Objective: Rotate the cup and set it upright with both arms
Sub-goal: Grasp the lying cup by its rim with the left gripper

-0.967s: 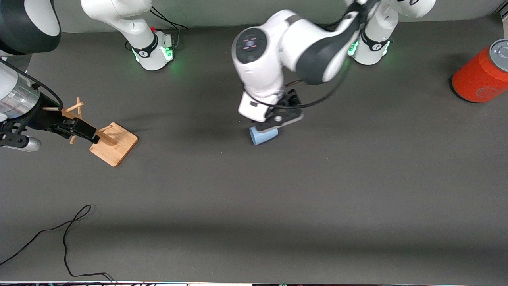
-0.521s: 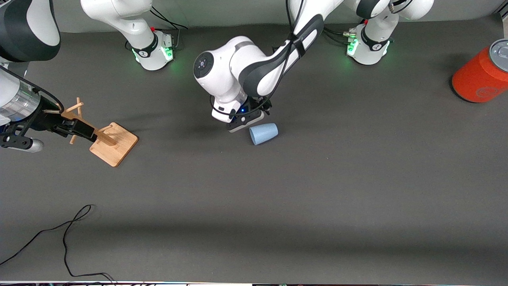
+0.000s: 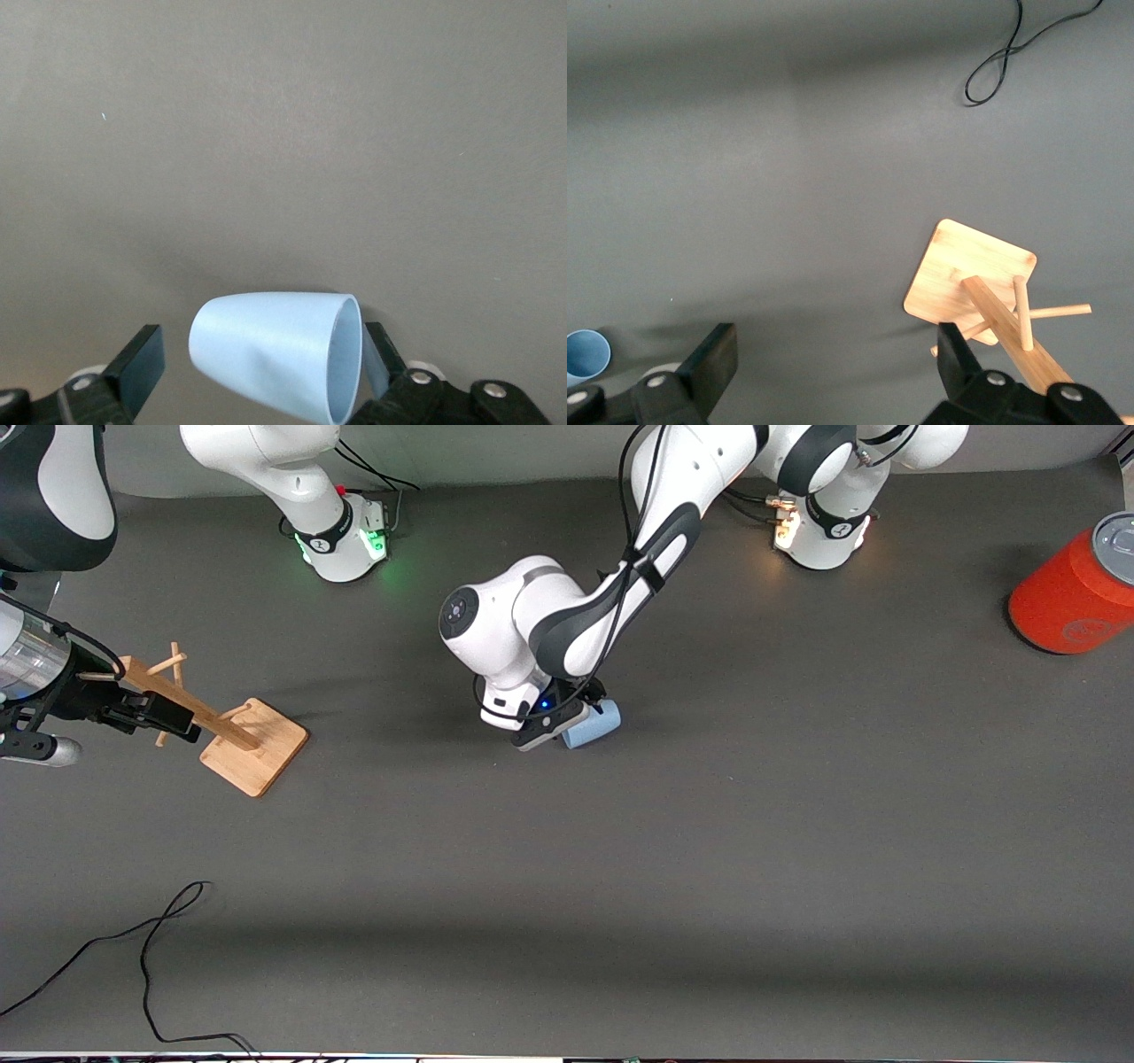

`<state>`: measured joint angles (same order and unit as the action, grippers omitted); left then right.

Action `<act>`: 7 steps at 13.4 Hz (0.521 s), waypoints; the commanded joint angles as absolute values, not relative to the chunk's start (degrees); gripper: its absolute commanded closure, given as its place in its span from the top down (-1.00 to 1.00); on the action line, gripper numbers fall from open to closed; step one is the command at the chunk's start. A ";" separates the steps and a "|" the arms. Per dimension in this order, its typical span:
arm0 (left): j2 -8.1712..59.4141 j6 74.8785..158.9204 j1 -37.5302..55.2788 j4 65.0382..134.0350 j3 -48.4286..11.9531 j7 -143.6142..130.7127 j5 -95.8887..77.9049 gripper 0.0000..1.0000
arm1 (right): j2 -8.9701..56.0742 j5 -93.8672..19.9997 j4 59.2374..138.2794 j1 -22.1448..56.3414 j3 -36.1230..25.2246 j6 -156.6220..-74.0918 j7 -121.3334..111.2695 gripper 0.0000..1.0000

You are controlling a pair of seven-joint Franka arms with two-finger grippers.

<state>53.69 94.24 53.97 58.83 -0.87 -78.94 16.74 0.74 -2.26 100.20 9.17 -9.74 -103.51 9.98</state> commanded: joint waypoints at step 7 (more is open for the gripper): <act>56.69 86.85 56.07 57.30 -0.44 -81.04 18.89 1.00 | -0.18 -2.29 102.57 8.35 -9.93 -106.52 8.70 1.00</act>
